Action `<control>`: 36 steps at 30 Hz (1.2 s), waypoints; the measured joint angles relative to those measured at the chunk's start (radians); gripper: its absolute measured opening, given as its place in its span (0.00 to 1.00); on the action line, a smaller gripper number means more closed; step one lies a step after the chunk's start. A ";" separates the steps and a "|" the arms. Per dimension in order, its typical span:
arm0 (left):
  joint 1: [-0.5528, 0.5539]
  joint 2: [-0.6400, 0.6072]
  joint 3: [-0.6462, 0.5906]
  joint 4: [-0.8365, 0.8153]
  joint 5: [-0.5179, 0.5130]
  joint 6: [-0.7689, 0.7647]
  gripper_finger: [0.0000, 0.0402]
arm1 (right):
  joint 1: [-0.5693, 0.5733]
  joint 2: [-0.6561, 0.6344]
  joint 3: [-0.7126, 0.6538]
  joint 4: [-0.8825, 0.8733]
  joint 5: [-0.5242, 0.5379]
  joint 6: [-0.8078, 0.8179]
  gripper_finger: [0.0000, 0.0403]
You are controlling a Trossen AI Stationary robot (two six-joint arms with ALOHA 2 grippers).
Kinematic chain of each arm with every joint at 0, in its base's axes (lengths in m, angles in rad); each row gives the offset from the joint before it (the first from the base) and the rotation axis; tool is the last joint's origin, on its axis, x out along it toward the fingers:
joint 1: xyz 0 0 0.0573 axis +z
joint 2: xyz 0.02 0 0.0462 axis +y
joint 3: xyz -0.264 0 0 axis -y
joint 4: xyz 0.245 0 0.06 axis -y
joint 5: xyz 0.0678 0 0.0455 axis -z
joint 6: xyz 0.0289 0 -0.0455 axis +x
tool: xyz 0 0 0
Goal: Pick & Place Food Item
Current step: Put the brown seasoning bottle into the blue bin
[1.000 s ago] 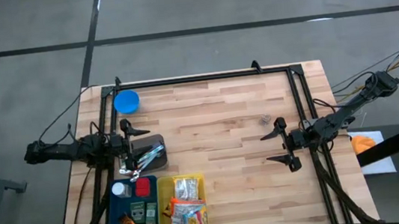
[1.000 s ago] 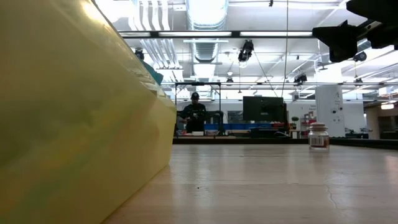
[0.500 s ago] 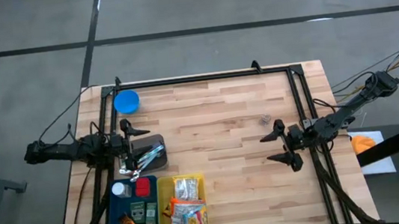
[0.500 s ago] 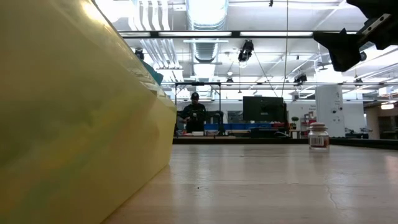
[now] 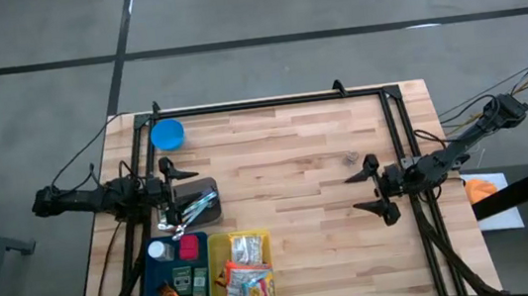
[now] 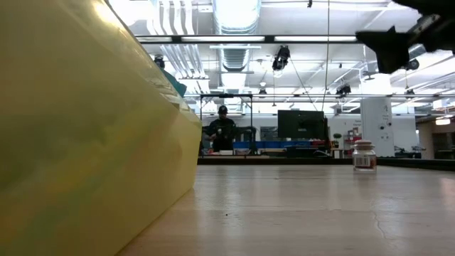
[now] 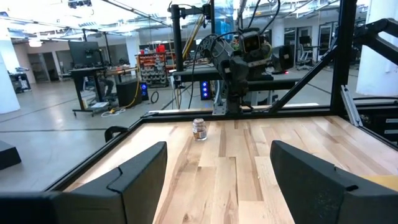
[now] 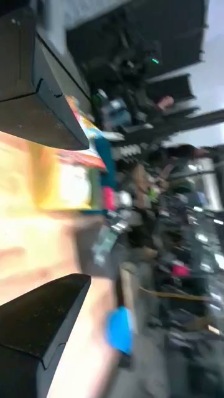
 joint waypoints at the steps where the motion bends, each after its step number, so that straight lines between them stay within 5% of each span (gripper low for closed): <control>1: 0.000 0.000 0.000 0.000 0.000 0.000 0.71 | -0.001 0.000 0.000 0.028 0.017 -0.033 0.84; 9: 0.000 0.000 0.000 0.000 0.000 0.000 0.71 | -0.001 0.000 0.095 -0.003 0.181 -0.047 0.84; 15: 0.000 0.000 0.000 0.000 0.000 0.000 0.71 | -0.002 0.007 0.297 -0.555 0.339 0.219 0.84; 23: 0.000 0.001 0.000 0.000 0.000 -0.003 0.71 | 0.000 0.101 0.589 -1.219 0.333 0.737 0.84; 36: 0.000 0.000 0.000 0.000 0.000 -0.003 0.71 | -0.087 0.333 0.813 -1.736 0.284 1.301 0.84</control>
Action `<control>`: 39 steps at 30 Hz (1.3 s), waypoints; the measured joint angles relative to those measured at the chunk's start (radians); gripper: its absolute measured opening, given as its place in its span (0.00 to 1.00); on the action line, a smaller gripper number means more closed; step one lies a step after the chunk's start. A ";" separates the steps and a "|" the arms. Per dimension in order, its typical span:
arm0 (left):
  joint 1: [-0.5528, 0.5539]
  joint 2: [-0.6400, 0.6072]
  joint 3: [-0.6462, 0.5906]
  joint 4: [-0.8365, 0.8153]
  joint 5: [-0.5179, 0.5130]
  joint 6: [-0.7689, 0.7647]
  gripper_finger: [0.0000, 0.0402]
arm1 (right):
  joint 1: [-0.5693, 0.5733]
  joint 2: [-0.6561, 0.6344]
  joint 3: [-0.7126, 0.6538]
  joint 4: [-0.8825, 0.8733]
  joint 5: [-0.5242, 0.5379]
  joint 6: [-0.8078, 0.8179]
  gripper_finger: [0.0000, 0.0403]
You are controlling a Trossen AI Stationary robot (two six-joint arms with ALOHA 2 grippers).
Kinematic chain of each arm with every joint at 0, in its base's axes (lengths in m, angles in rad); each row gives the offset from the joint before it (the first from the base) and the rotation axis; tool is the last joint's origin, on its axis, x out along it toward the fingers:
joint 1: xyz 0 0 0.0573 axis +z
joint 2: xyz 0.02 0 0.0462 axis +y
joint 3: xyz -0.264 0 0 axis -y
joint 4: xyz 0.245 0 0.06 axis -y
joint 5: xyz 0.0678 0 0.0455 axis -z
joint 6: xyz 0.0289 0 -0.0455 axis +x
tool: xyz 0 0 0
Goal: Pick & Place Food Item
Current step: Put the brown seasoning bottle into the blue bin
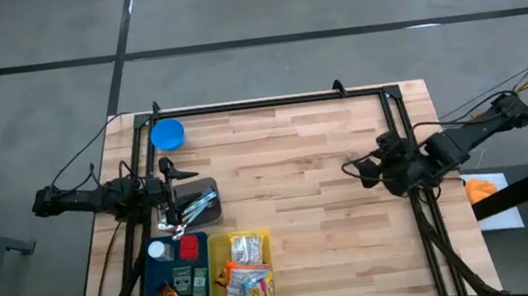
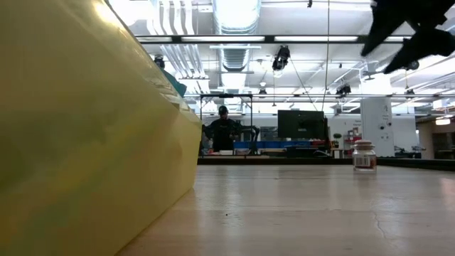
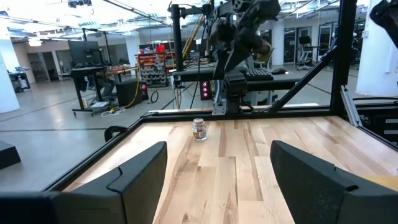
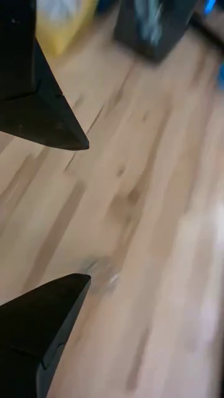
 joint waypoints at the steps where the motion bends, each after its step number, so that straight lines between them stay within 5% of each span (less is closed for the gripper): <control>1: 0.000 0.000 0.000 0.000 0.000 0.000 0.71 | -0.022 0.014 0.002 -0.022 -0.033 0.006 0.84; 13: 0.000 0.000 0.000 0.000 0.000 0.000 0.71 | -0.300 0.156 -0.055 -0.036 -0.136 -0.048 0.84; 25: 0.000 0.000 0.000 0.000 0.000 0.001 0.71 | -0.528 0.234 -0.112 0.181 -0.251 -0.303 0.84; 39: 0.000 0.000 0.000 0.000 0.000 0.002 0.71 | -0.594 0.308 -0.251 0.410 -0.323 -0.361 0.84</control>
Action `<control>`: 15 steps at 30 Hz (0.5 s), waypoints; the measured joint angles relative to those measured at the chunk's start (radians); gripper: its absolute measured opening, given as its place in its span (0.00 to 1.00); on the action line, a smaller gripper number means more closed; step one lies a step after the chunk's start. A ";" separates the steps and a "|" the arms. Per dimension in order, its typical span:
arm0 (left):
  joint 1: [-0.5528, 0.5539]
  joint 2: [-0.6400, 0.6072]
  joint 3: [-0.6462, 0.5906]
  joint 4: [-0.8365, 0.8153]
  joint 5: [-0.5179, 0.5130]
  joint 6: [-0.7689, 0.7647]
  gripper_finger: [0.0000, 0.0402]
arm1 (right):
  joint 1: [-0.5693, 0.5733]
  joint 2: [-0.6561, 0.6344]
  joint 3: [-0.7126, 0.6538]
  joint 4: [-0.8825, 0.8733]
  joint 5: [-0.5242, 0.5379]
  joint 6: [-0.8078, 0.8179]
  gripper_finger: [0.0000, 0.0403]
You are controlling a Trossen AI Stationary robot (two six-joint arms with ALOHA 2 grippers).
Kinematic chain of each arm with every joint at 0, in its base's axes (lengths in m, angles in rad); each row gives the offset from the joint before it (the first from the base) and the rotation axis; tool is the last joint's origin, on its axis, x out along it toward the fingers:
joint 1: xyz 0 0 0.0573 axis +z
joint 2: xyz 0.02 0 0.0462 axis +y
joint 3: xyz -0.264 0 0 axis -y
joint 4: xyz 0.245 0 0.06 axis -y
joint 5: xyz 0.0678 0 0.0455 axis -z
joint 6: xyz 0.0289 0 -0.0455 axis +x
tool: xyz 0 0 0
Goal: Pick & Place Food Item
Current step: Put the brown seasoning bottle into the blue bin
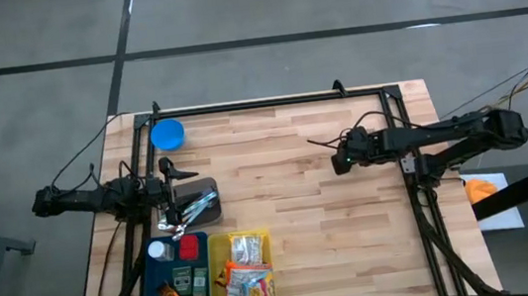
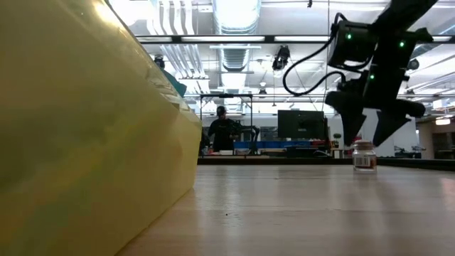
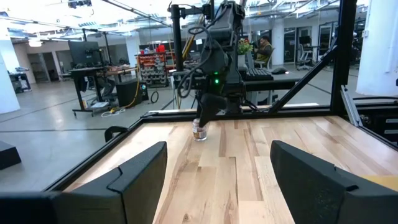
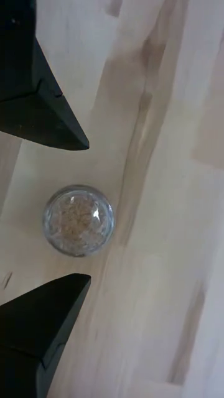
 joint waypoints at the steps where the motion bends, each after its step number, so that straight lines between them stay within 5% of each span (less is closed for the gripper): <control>1: 0.000 0.000 0.000 0.000 0.000 0.000 0.71 | 0.000 0.006 -0.008 0.015 0.000 -0.002 0.84; 10: 0.000 0.000 0.000 0.000 0.000 -0.003 0.71 | 0.000 0.077 -0.051 0.076 0.001 -0.001 0.83; 15: 0.000 0.002 0.000 0.000 0.000 -0.003 0.71 | -0.002 0.110 -0.067 0.113 0.017 -0.011 0.75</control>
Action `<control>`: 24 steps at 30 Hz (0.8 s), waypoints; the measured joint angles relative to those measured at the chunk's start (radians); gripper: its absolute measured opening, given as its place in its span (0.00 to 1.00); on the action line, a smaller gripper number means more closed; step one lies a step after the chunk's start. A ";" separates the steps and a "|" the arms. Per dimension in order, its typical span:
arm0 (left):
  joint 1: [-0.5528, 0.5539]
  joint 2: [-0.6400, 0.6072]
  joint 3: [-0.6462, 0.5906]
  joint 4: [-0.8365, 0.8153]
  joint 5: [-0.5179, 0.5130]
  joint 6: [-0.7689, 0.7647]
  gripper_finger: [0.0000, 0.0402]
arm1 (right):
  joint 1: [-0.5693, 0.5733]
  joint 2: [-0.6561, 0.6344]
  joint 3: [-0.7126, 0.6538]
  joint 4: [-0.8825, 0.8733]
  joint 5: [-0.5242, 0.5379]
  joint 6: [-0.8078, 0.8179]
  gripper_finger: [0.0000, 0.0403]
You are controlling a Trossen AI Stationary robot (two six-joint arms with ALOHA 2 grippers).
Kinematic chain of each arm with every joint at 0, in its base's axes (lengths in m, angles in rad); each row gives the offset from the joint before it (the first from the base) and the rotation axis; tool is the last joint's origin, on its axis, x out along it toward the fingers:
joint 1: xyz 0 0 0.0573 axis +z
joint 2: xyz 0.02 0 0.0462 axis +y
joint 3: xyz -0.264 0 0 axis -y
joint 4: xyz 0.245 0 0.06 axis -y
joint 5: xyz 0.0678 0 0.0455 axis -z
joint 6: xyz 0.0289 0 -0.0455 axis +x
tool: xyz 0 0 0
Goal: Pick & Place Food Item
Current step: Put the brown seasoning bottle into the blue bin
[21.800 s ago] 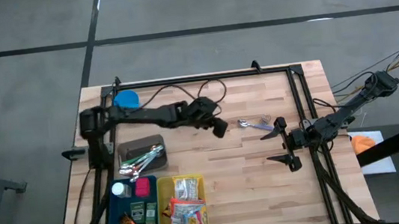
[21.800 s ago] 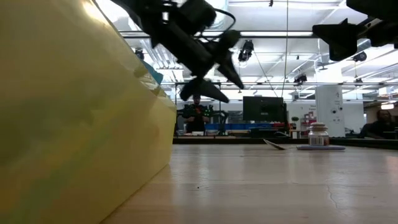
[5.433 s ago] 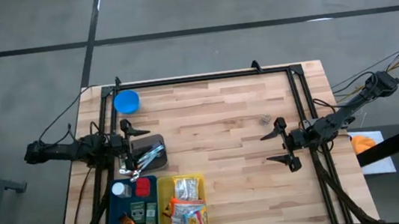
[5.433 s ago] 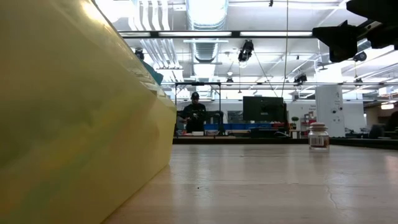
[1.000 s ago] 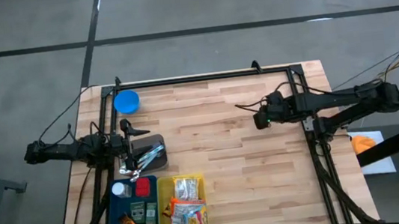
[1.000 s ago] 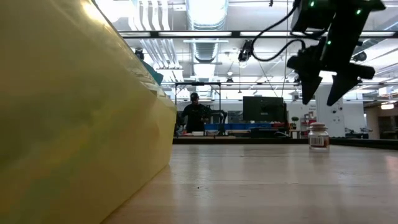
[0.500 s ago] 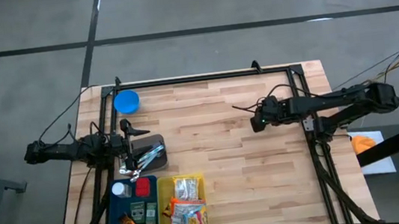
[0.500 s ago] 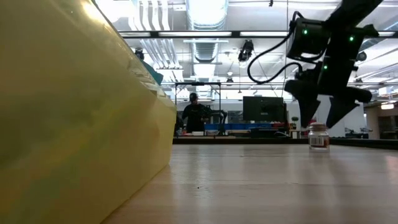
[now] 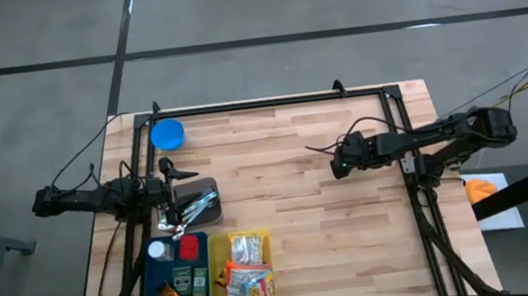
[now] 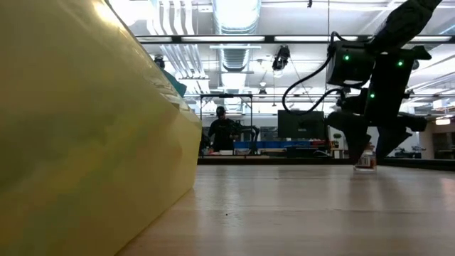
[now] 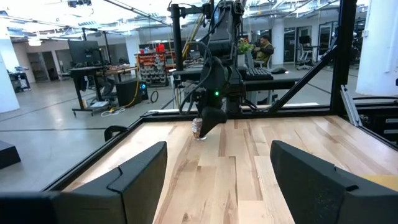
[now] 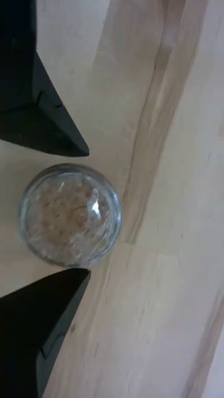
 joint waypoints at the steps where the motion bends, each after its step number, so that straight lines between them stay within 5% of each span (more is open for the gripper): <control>1: 0.000 0.000 0.000 0.000 0.000 0.000 0.71 | -0.001 0.007 -0.001 0.009 0.003 -0.010 0.72; 14: 0.000 0.000 0.000 0.000 0.000 0.000 0.71 | -0.002 0.056 -0.002 0.030 0.027 -0.016 0.47; 24: 0.000 0.000 0.000 0.000 0.000 0.000 0.71 | -0.002 0.044 -0.005 0.031 0.019 -0.017 0.49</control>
